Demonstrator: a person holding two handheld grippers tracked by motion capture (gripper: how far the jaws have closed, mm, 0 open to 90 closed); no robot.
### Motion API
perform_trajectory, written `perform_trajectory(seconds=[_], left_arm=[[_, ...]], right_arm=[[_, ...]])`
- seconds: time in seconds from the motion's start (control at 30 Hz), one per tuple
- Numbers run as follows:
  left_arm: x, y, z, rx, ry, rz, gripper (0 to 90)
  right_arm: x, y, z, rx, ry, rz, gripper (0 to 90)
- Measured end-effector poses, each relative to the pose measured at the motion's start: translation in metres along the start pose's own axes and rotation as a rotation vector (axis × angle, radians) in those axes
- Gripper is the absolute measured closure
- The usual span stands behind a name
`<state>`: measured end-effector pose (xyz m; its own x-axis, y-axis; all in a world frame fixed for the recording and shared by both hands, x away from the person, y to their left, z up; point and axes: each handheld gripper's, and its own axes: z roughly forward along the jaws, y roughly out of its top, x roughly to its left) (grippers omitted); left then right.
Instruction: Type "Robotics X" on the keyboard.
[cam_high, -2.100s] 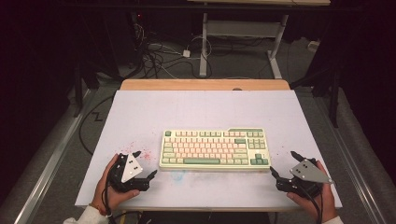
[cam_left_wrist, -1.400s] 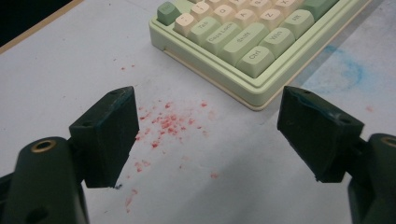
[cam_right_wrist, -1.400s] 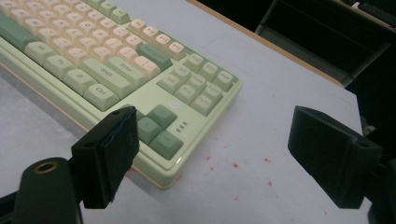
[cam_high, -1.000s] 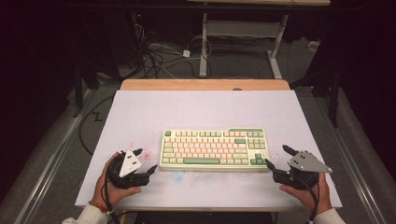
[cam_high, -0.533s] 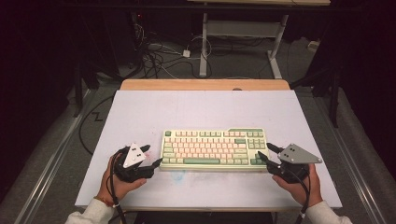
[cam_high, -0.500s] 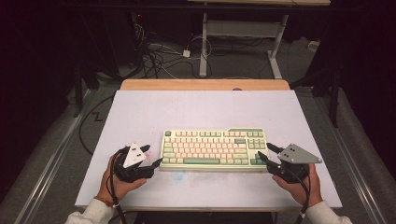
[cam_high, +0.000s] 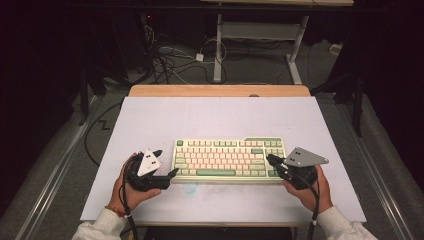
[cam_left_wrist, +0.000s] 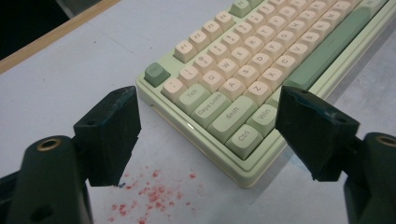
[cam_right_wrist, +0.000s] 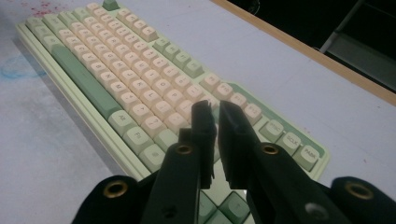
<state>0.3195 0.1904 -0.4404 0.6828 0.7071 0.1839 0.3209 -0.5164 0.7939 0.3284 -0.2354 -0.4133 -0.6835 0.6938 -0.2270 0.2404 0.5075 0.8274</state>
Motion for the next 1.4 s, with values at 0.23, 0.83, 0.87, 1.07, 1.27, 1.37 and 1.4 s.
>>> perform_trajectory(seconds=[0.23, 0.83, 0.87, 1.07, 1.27, 1.37, 1.4], left_arm=[[-0.001, 0.007, 0.005, -0.001, -0.006, 0.013, 21.0], [-0.003, 0.019, 0.013, -0.005, -0.012, 0.029, 23.3], [-0.003, 0.019, 0.013, -0.005, -0.012, 0.029, 23.8], [-0.003, 0.024, 0.015, -0.019, -0.019, 0.029, 26.1], [-0.004, 0.028, 0.017, -0.026, -0.033, 0.03, 31.0], [-0.004, 0.031, 0.019, -0.023, -0.045, 0.028, 43.6], [-0.003, 0.032, 0.019, -0.026, -0.044, 0.028, 48.1]], right_arm=[[0.003, 0.007, 0.015, 0.017, 0.046, -0.012, 90.0], [0.006, -0.006, 0.048, 0.169, 0.092, -0.025, 90.0], [0.005, -0.007, 0.048, 0.174, 0.09, -0.026, 90.0], [0.003, -0.011, 0.052, 0.194, 0.087, -0.02, 90.0], [0.005, -0.013, 0.053, 0.209, 0.088, -0.021, 90.0], [0.005, -0.013, 0.053, 0.21, 0.089, -0.02, 90.0], [0.005, -0.013, 0.053, 0.209, 0.089, -0.02, 90.0]])
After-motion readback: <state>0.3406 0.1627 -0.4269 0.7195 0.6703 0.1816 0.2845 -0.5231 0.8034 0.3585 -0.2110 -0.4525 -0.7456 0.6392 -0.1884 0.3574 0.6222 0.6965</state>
